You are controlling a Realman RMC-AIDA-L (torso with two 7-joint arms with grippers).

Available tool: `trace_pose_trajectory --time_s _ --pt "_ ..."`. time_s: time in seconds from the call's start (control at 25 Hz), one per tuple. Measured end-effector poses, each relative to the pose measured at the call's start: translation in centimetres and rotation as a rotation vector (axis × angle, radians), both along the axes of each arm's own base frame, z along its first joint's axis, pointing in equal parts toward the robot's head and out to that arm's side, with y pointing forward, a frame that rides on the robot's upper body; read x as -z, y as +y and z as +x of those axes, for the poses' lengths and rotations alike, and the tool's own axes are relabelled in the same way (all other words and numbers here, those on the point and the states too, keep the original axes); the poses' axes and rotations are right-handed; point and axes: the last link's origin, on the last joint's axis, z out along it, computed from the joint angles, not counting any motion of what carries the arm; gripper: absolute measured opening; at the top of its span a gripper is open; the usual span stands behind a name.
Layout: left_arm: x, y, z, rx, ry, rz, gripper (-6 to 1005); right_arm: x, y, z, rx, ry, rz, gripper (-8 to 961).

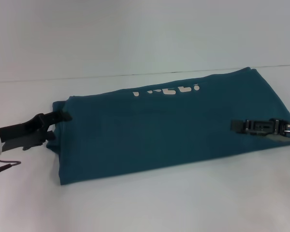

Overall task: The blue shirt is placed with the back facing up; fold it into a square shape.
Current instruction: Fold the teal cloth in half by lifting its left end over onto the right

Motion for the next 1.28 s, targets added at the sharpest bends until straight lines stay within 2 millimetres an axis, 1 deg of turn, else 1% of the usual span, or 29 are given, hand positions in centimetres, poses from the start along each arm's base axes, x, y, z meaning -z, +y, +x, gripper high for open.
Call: trace_pose_trajectory --time_s 0.16,0.36,0.52,0.64,0.76,0.84,0.96,1.04,1.24,1.28 --pt "-0.2 0.2 -0.1 0.071 0.073 0.012 873 0.0 0.1 0.0 0.001 -0.003 0.003 529" --pt "-0.4 -0.1 -0.4 0.111 0.107 0.012 873 0.0 0.1 0.0 0.0 -0.004 0.004 529" --pt "-0.3 -0.2 -0.7 0.08 0.088 0.012 873 0.0 0.1 -0.1 -0.002 -0.002 0.003 529" --pt "-0.3 -0.2 -0.7 0.013 0.026 0.021 873 0.1 0.2 -0.1 -0.003 -0.002 0.003 529" --pt "-0.2 -0.4 -0.6 -0.009 -0.013 0.014 873 0.1 0.2 -0.1 -0.003 -0.002 0.003 529" --pt "-0.2 -0.5 -0.4 0.023 0.003 -0.003 872 0.1 0.1 -0.1 -0.002 -0.002 0.002 528" --pt "-0.3 -0.8 -0.3 0.132 0.069 -0.019 872 0.1 0.1 -0.1 -0.002 -0.002 0.003 528" --pt "-0.4 -1.0 -0.5 0.157 0.09 -0.016 872 0.1 0.1 0.0 -0.002 -0.003 0.004 528" --pt "-0.2 -1.1 -1.1 0.094 0.071 0.005 872 0.1 0.0 0.0 0.0 -0.004 0.004 528" --pt "0.0 -1.0 -1.4 0.036 0.05 0.016 872 0.1 0.0 0.0 0.0 -0.004 0.004 528"
